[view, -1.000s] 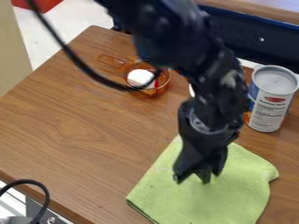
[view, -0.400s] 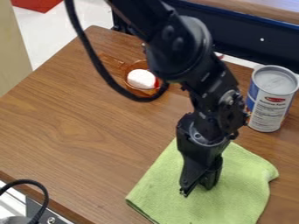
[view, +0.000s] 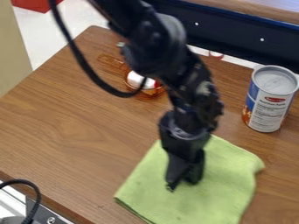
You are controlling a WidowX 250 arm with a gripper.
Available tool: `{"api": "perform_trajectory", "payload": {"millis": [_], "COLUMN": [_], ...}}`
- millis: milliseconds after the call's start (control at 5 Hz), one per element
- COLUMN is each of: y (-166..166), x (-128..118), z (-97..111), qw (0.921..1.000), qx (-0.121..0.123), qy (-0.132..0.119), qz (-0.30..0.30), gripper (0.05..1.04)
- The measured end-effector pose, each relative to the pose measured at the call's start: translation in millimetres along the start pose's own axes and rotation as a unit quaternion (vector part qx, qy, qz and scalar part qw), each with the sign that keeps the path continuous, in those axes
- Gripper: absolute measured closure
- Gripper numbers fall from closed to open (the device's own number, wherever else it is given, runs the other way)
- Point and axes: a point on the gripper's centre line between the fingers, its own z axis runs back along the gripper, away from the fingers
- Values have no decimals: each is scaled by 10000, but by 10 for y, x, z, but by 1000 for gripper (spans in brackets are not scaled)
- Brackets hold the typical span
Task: Moving the towel on the left side.
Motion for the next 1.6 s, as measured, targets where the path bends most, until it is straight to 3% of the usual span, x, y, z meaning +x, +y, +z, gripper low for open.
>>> {"api": "perform_trajectory", "payload": {"millis": [200,600,800,1000,1200,1600], "y": [-22,-76,2,190,382,350], "x": [196,696,1125,1419,1583,1566], "z": [-13,-25,8,47,89,111], "qw": [10000,9982,9978,9985,9992,9997], "qx": [-57,-401,-433,-237,30,-81], "qy": [-72,-301,-467,-484,-349,-240], "qz": [20,-328,-169,72,216,73], "gripper": [1031,1031,1031,1031,1031,1031]}}
